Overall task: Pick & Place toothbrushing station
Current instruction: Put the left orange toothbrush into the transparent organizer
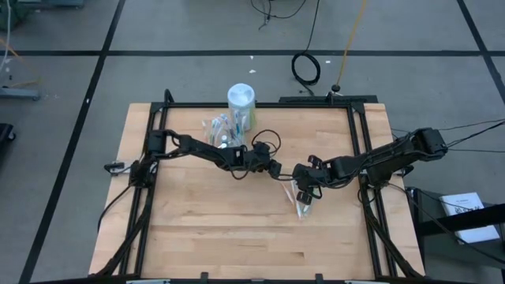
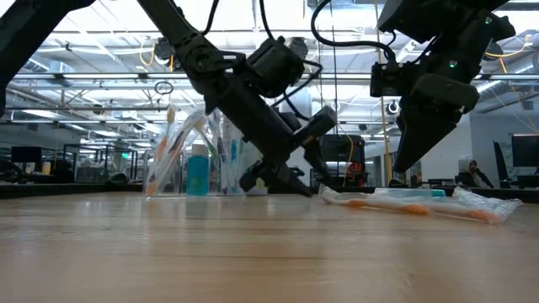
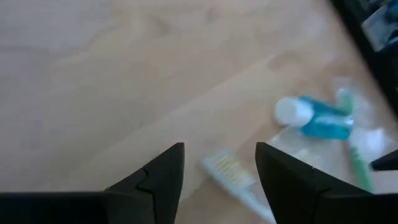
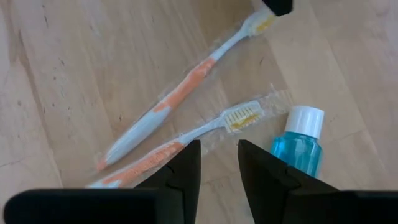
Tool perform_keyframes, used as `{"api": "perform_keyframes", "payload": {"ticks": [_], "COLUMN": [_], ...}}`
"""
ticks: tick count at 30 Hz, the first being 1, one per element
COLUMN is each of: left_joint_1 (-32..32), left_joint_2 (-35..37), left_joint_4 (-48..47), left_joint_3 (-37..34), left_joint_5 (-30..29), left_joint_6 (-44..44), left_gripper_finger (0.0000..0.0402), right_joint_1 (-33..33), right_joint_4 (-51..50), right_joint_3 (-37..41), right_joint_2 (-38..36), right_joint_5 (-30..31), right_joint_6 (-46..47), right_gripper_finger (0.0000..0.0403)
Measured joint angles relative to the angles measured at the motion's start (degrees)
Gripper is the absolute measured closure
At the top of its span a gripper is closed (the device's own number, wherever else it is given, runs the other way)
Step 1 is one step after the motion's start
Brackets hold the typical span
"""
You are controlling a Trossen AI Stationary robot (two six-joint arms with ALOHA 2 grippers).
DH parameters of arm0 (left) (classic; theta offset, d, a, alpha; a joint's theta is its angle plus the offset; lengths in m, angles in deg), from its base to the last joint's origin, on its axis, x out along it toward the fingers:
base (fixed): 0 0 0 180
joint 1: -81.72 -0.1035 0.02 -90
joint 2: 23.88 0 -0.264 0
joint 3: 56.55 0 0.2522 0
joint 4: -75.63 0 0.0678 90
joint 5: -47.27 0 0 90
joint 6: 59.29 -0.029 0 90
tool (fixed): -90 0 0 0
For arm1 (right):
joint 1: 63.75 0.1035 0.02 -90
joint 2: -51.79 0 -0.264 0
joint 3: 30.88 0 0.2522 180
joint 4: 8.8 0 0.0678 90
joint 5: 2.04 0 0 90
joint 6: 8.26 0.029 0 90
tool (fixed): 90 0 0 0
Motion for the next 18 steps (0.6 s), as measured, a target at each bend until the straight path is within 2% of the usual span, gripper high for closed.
{"api": "perform_keyframes", "payload": {"ticks": [5,11,16,18], "left_joint_1": [-0.3,-0.4,-0.4,-0.5], "left_joint_2": [0.0,0.0,0.2,0.4], "left_joint_4": [-4.2,-1.8,1.0,1.0], "left_joint_3": [0.0,0.0,0.0,0.0], "left_joint_5": [-0.2,-0.1,3.0,3.9], "left_joint_6": [0.0,-3.2,-7.8,-9.5], "left_gripper_finger": [0.0241,0.0304,0.0377,0.0394], "right_joint_1": [0.0,0.0,0.0,0.0], "right_joint_4": [0.0,0.0,0.0,0.0], "right_joint_3": [0.0,0.0,0.0,0.0], "right_joint_2": [0.0,0.0,0.0,0.0], "right_joint_5": [0.0,0.0,0.0,0.0], "right_joint_6": [-0.1,-0.1,-0.1,-0.1], "right_gripper_finger": [0.03,0.03,0.03,0.03]}}
